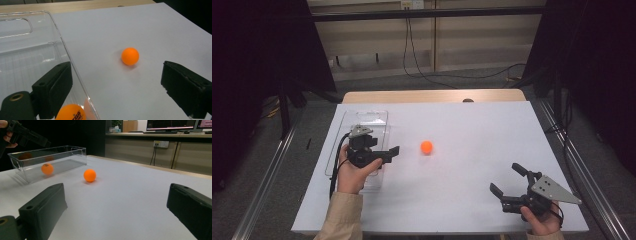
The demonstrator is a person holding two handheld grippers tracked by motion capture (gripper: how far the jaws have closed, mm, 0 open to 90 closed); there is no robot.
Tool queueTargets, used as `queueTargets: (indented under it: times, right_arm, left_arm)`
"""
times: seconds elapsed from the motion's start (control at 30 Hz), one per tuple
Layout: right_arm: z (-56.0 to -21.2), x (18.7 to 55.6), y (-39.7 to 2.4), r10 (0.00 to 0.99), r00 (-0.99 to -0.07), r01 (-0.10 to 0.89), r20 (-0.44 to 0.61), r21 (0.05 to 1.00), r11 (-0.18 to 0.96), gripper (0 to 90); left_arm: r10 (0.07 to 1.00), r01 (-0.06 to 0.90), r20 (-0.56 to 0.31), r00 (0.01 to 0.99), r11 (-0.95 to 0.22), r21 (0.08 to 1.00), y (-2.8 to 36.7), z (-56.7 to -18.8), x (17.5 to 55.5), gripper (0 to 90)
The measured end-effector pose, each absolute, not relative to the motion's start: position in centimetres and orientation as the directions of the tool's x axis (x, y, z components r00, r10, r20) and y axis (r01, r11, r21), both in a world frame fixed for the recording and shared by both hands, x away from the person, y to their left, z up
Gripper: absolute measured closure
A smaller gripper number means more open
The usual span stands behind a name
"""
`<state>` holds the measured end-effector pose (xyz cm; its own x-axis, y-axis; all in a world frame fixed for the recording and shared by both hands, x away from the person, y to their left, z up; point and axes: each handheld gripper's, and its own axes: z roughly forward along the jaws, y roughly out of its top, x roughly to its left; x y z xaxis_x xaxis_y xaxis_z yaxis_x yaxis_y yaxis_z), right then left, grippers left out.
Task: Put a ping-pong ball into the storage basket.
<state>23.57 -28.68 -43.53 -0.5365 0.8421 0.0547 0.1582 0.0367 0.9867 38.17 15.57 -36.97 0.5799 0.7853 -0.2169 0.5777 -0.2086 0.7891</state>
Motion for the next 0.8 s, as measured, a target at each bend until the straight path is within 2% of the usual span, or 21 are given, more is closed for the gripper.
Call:
queueTargets:
  times: [0.8]
  right_arm:
    - [-43.5,23.64,-28.56,0.84,-0.54,0.157,0.055,0.987,0.036,1.3]
  left_arm:
    - [0.768,0.572,-0.217,0.603,-0.226,0.789,14.63,-37.1,38.02,10.2]
